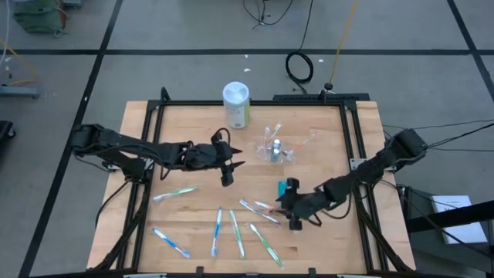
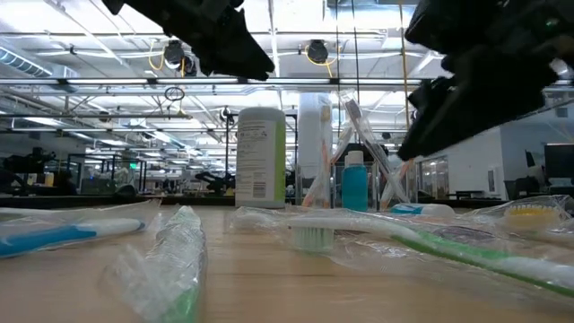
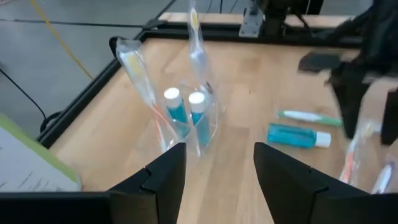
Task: Pick & Place toothbrushing station
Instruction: Put the green toothbrush into the transparent organizer
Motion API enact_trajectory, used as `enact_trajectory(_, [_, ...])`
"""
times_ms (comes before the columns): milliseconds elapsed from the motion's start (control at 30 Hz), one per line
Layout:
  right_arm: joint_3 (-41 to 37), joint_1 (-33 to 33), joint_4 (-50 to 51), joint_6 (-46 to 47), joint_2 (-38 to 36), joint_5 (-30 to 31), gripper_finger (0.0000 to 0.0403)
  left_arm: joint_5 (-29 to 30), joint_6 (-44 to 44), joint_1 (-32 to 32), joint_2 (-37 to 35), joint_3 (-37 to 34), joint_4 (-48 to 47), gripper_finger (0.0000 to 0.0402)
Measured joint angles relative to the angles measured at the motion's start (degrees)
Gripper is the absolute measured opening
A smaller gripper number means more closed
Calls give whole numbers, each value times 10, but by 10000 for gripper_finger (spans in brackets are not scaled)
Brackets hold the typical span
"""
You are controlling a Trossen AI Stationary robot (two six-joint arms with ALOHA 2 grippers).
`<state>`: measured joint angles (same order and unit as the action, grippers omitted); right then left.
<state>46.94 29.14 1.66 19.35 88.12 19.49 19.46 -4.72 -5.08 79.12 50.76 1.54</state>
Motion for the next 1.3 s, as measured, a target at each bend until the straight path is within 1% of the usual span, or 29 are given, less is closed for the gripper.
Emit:
enact_trajectory(100, [36,17,79,-29,-8,-3,171,0,1,-3,5,0,-2,195])
enact_trajectory(167, [43,31,103,-33,-27,-12,171,0,1,-3,5,0,-7,195])
enact_trajectory(233, [43,45,114,-39,-39,-31,171,0,1,-3,5,0,-9,195])
enact_trajectory(333, [38,78,153,-75,-43,-34,165,1,1,-3,5,0,-14,195])
enact_trajectory(467, [18,110,171,-125,-43,-34,152,1,0,-2,5,0,-16,195])
enact_trajectory(600, [-9,114,144,-150,-43,-31,138,1,-1,-2,5,0,-10,195])
enact_trajectory(700, [-36,101,101,-141,-43,-31,131,1,-2,-2,5,0,-3,195])
enact_trajectory(800, [-63,93,54,-119,-43,-30,131,1,-3,-2,5,0,4,195])
enact_trajectory(933, [-88,91,54,-108,-43,-32,141,1,-1,-2,5,0,14,195])
enact_trajectory(1000, [-92,97,56,-122,-43,-32,146,1,-1,-2,5,0,16,195])
enact_trajectory(1067, [-92,105,35,-148,-46,-32,148,1,-1,-2,5,0,16,195])
enact_trajectory(1167, [-90,118,-15,-210,-46,-32,145,1,-1,-2,5,0,17,195])
enact_trajectory(1300, [-90,133,-24,-290,-44,-32,138,1,-2,0,5,0,17,195])
